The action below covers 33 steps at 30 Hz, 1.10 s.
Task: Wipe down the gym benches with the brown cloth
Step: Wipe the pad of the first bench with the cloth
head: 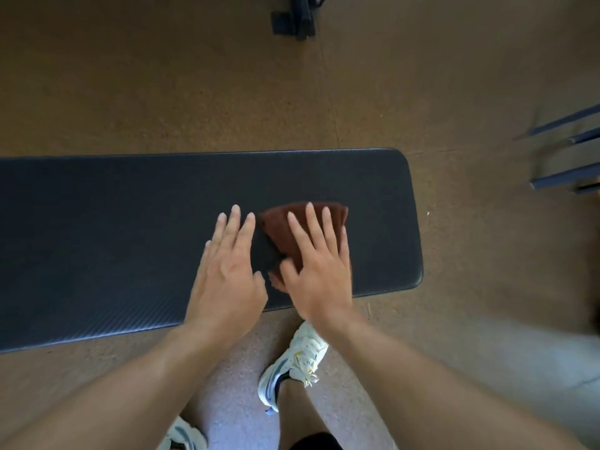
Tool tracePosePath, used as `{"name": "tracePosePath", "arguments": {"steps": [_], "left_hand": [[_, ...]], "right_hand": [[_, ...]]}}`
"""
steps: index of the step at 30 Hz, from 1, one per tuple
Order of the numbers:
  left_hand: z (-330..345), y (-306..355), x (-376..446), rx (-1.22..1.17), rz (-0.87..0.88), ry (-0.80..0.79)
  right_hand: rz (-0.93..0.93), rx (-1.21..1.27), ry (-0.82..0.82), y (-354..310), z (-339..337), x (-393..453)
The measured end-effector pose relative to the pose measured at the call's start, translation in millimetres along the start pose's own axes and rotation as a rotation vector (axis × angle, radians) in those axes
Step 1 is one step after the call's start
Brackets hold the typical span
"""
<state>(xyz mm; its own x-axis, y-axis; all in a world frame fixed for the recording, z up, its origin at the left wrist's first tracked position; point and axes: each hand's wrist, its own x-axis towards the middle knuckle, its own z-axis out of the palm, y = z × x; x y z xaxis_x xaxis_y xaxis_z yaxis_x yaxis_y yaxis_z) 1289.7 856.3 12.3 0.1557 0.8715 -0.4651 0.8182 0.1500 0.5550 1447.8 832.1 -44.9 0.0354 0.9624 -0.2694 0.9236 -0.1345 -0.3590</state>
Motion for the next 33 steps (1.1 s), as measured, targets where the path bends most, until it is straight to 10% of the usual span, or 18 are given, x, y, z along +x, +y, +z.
{"name": "tracePosePath", "arguments": {"steps": [4,12,17,21,33], "left_hand": [[6,27,20,0.026,0.039,-0.020],[5,60,80,0.226,0.120,-0.043],[7,82,103,0.599,0.012,-0.514],[25,84,99,0.732,-0.021,-0.515],[33,87,98,0.815,-0.074,-0.494]], "right_hand": [[0.035,-0.040,-0.086,28,0,-40],[-0.016,-0.045,-0.041,44,-50,140],[0.153,0.037,0.052,76,-28,13],[0.150,-0.071,-0.002,105,-13,-73],[0.231,0.156,0.029,113,-89,152]]}}
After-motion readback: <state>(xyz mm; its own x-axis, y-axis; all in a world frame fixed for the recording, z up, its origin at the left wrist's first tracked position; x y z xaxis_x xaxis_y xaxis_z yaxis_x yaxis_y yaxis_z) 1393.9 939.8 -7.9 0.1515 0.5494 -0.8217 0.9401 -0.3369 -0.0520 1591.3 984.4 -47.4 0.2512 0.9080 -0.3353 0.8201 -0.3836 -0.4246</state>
